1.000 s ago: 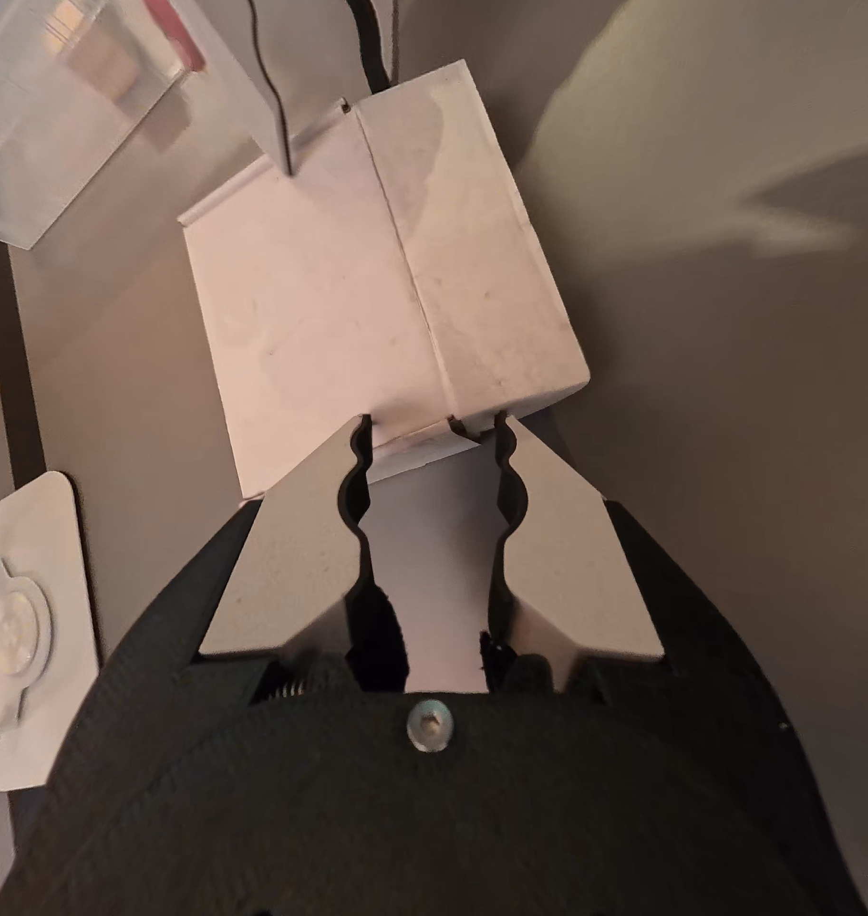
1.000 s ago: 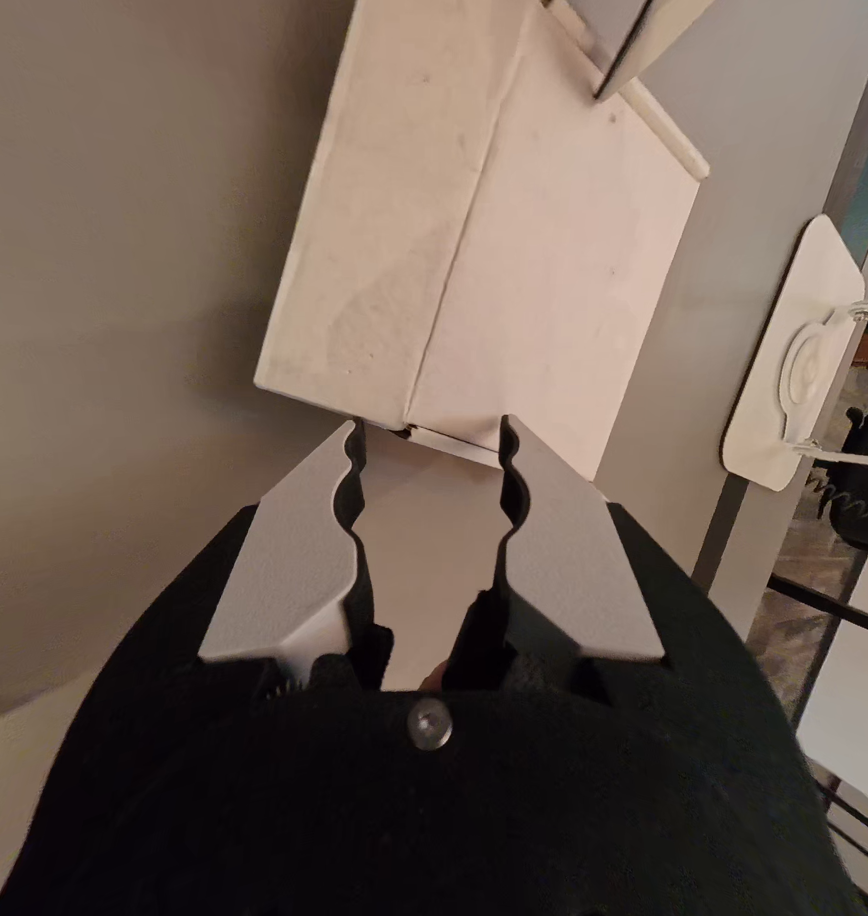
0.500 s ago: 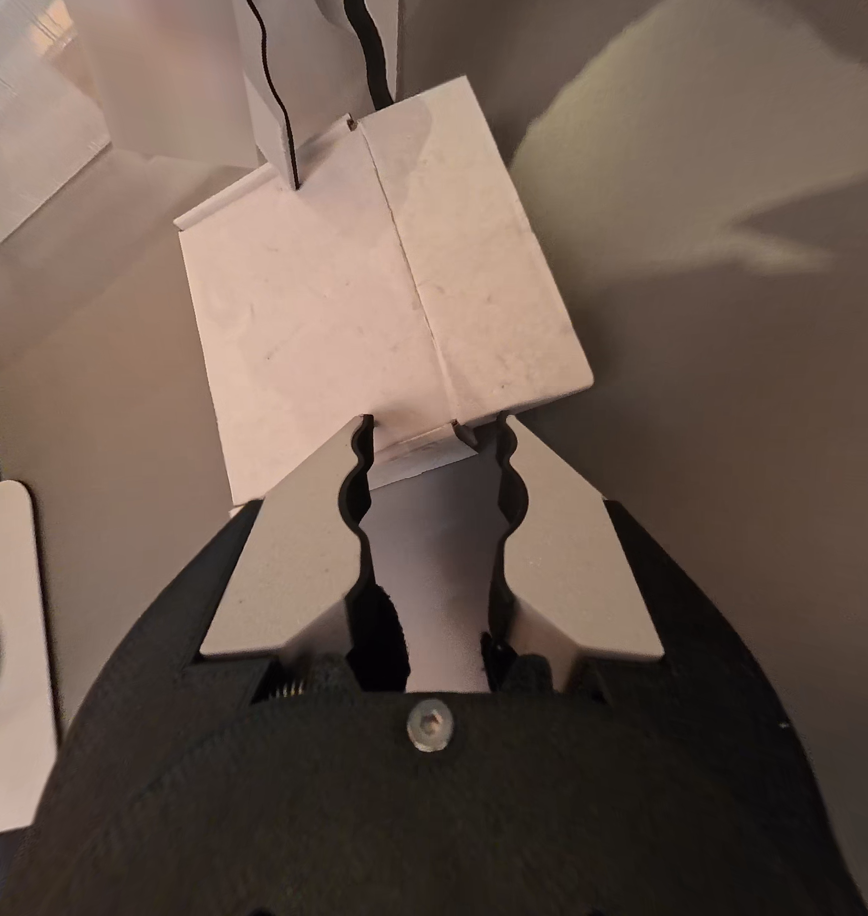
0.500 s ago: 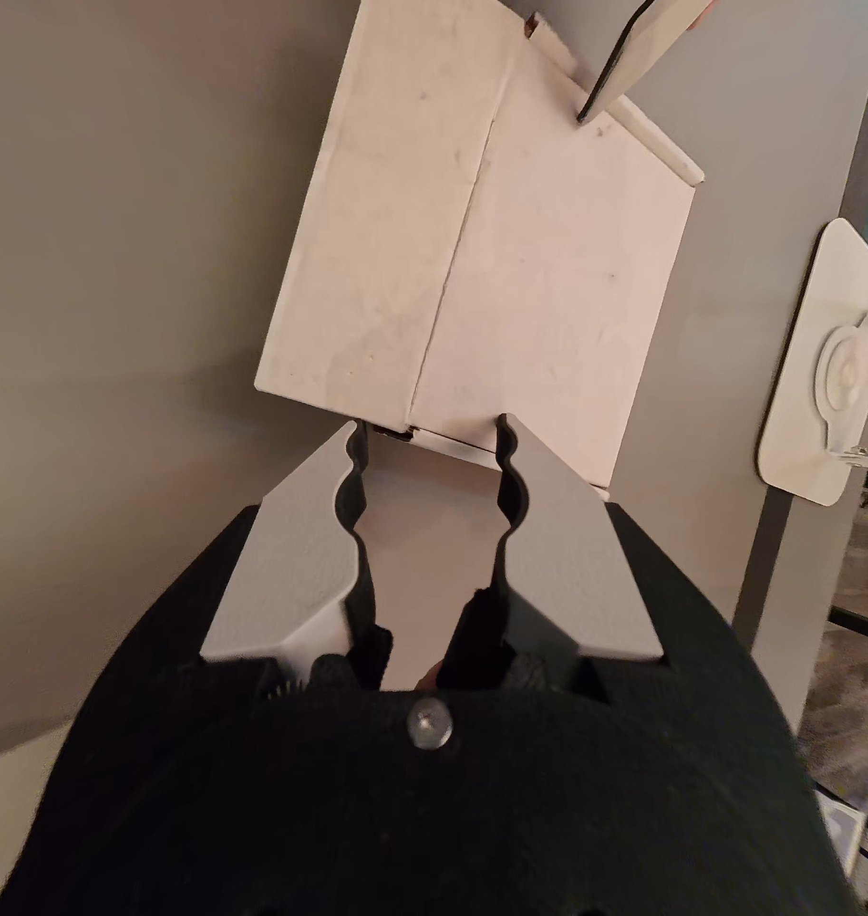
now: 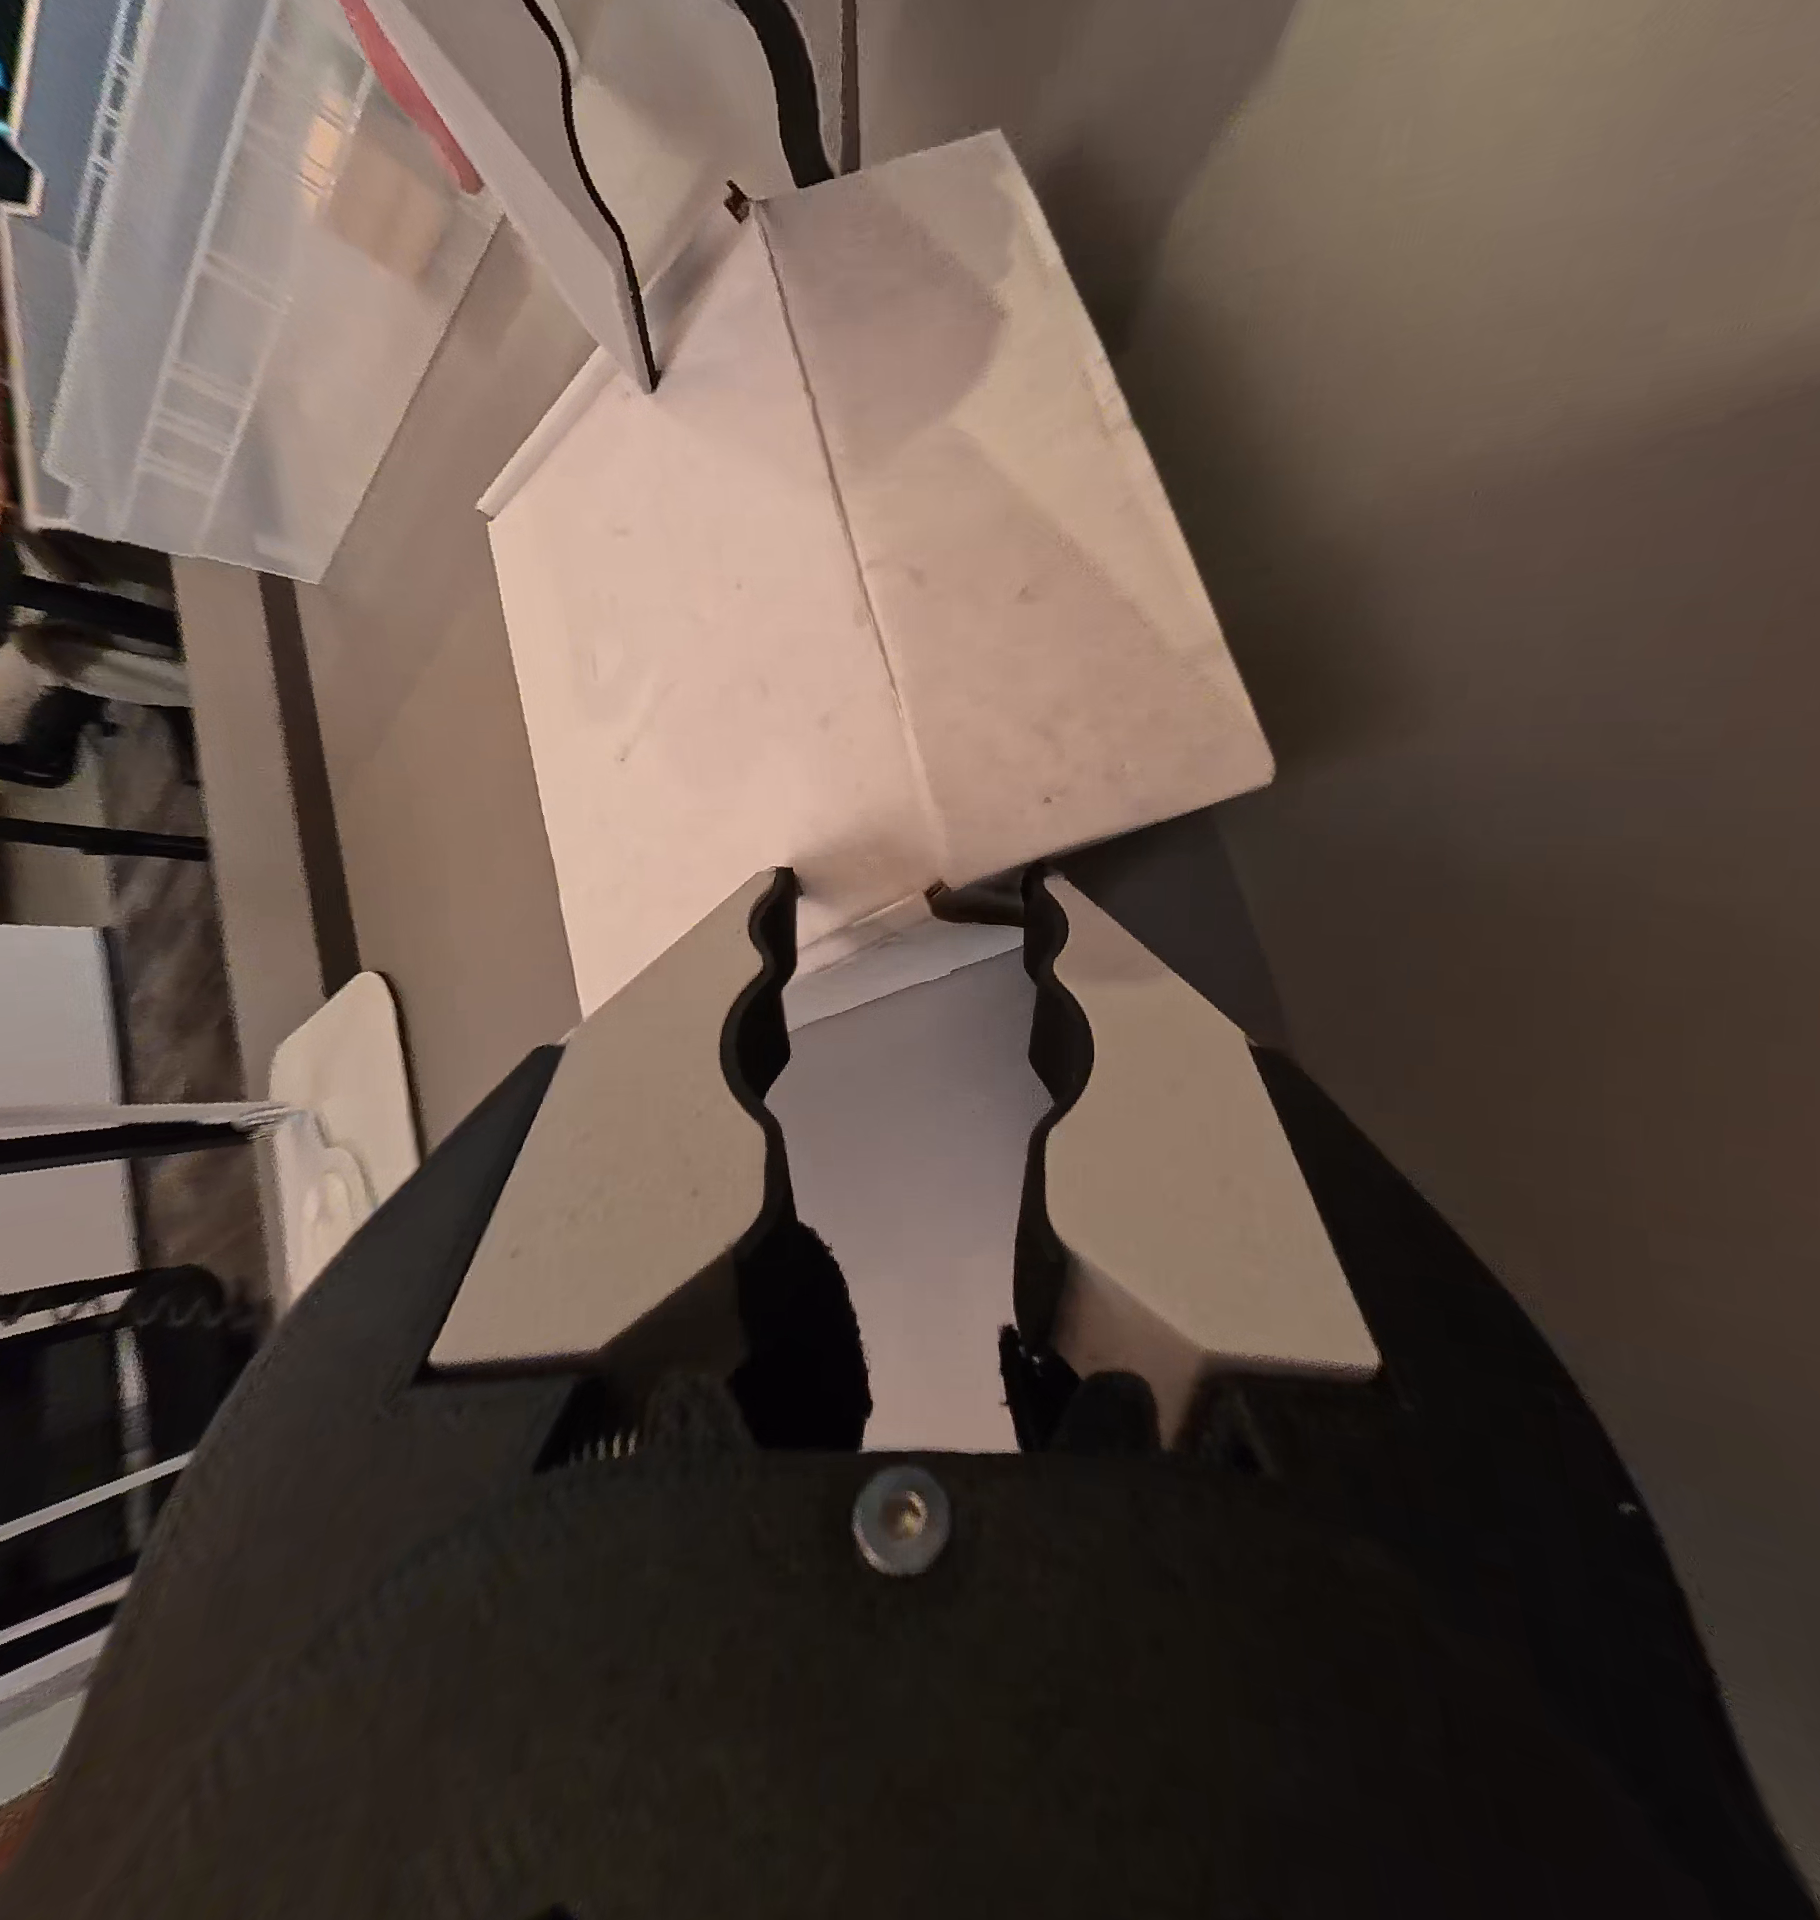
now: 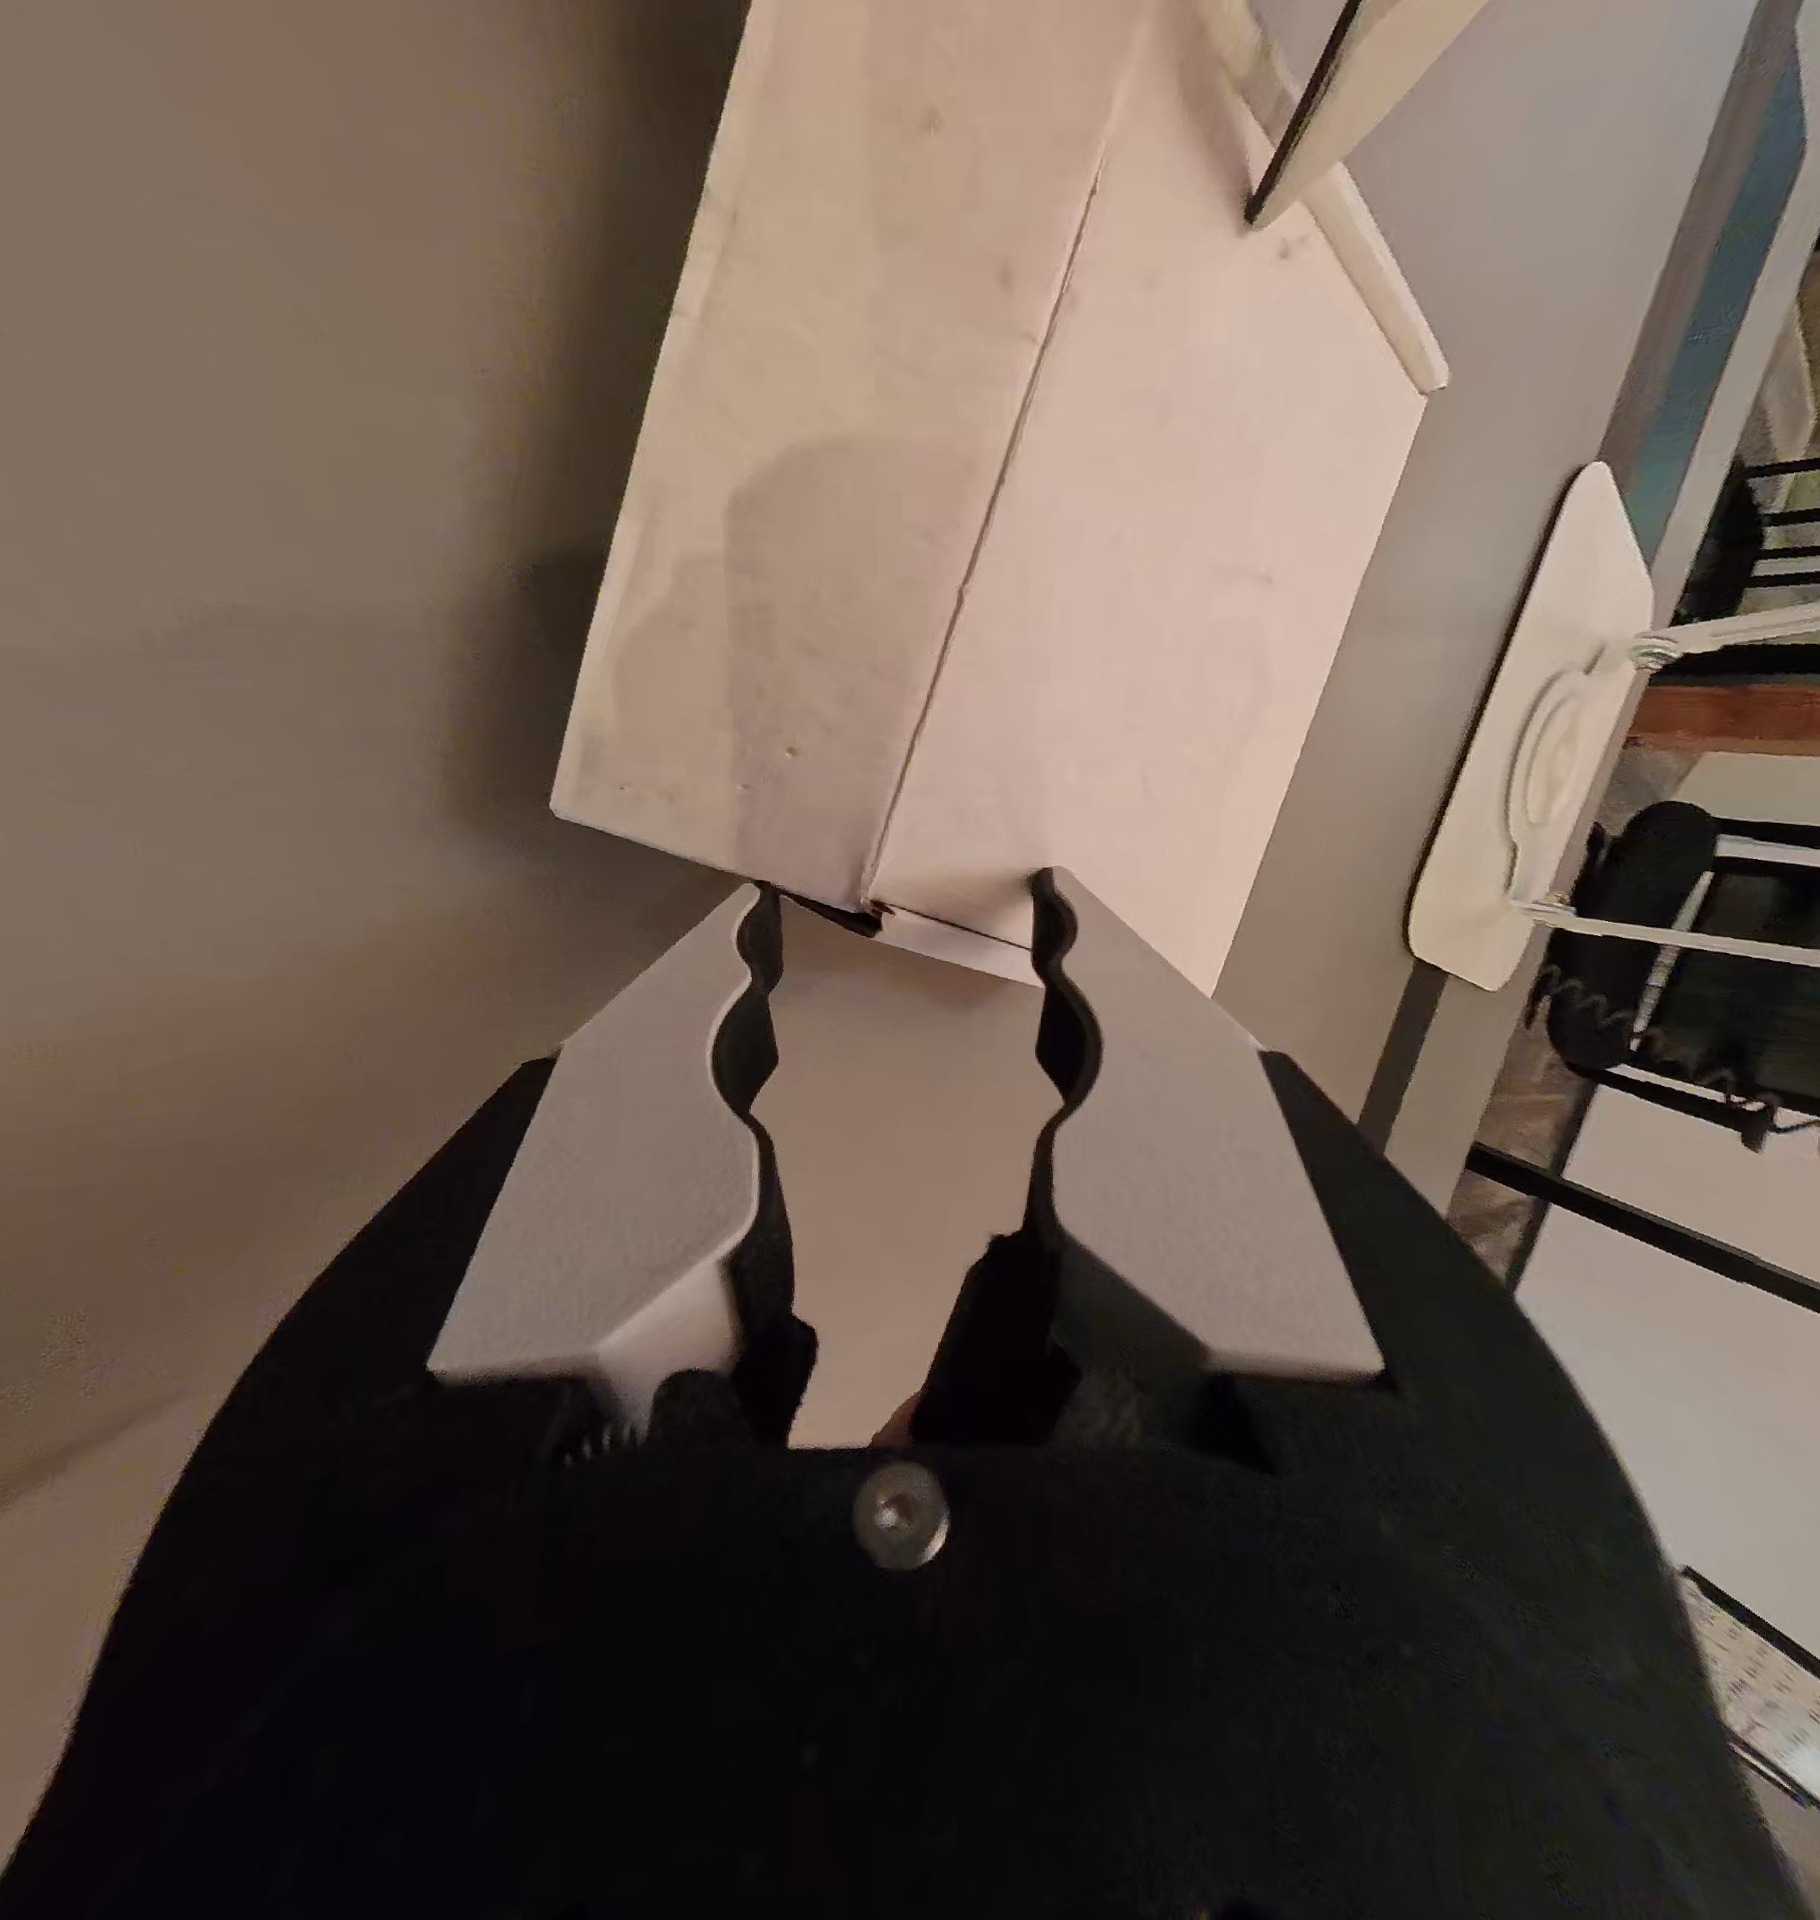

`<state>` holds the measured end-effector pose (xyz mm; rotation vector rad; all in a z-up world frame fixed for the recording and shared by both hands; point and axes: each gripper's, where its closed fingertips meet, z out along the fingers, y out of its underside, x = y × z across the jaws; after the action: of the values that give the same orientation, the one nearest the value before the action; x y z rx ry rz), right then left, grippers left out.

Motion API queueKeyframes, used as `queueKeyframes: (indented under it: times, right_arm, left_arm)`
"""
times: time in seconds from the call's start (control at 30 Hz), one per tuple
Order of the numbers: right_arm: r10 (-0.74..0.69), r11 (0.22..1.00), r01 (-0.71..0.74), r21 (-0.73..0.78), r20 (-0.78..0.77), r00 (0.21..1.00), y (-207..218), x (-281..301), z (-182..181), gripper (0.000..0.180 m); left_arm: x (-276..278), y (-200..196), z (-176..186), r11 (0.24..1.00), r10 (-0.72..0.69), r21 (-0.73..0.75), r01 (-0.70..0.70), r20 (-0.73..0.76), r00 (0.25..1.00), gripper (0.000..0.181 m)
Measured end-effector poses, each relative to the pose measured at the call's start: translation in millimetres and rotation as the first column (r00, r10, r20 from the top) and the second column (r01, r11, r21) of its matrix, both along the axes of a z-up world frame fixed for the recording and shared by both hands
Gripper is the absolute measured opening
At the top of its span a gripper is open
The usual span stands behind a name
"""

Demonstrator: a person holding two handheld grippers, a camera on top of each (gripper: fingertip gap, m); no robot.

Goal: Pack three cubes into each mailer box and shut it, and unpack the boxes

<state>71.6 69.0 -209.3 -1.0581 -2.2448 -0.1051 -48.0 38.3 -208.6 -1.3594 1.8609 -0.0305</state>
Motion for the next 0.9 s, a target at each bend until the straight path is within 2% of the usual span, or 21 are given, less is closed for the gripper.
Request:
queueKeyframes:
  times: [0.1,0.3,0.43,0.63,0.9]
  right_arm:
    - [-0.007,0.998,0.007,0.066,-0.001,1.000,0.9,-0.3,-0.6,0.046]
    - [-0.006,0.999,0.006,0.050,-0.011,1.000,0.7,-0.1,-0.6,0.046]
    - [0.005,1.000,-0.005,-0.005,-0.013,1.000,-0.2,0.4,-0.5,0.048]
    - [0.005,0.999,-0.005,-0.036,-0.001,1.000,-0.4,0.8,0.0,0.048]
    - [0.019,0.991,-0.016,-0.133,0.027,0.999,-1.0,1.5,2.3,0.046]
  left_arm:
    - [-0.4,2.4,-1.1,0.997,0.005,0.073,-0.003,-0.026,1.000,0.042]
    - [-0.6,2.8,-1.5,0.994,0.019,0.106,-0.016,-0.025,1.000,0.042]
    - [-0.8,2.6,-0.9,0.998,-0.006,0.068,0.007,-0.016,1.000,0.042]
    - [-1.2,0.2,1.3,0.997,-0.049,-0.063,0.050,0.011,0.999,0.043]
    - [-1.4,0.7,1.2,0.997,-0.053,-0.048,0.053,0.001,0.999,0.042]
